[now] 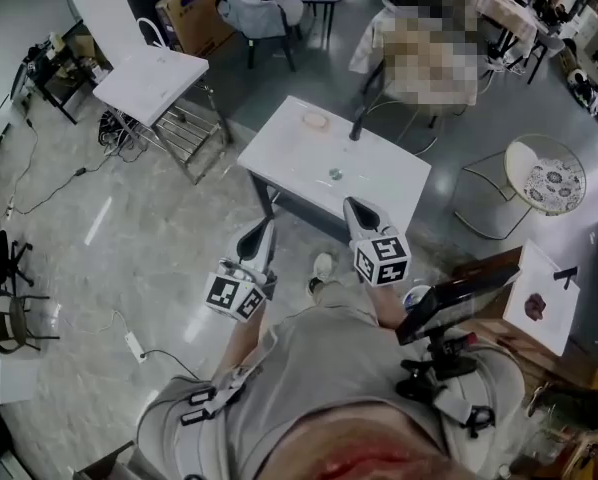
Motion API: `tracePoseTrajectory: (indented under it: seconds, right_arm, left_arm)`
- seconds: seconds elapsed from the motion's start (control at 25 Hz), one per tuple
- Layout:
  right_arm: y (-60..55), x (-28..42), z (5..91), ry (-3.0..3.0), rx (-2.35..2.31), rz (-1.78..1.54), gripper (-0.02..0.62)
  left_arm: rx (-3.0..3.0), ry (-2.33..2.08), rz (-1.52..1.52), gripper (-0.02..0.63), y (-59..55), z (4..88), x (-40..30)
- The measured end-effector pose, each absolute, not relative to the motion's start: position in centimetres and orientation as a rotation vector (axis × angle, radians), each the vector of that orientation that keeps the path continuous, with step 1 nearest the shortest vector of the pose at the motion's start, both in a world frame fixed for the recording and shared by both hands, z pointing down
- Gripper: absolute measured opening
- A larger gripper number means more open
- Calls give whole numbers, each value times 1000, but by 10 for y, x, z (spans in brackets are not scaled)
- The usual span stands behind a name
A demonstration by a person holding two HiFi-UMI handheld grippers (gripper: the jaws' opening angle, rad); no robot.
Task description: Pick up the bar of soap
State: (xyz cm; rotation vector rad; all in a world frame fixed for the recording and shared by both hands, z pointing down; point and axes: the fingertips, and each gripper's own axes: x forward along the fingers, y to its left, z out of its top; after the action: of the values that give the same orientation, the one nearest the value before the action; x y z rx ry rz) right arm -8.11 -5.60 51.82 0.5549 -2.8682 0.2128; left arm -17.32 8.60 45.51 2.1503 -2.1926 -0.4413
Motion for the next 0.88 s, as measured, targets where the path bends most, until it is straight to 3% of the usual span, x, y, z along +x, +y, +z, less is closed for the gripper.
tracePoseTrajectory:
  seconds: [0.48,0.88]
  right_arm:
    - [-187,-153,510,-2871,604,225,2]
    - [-287,-133,494,-2818,807,133,2]
  left_arm:
    - [2144,-2168,-418,-8,-34,457,-246]
    - [2291,-2059,-476,-8,-178,470,-262]
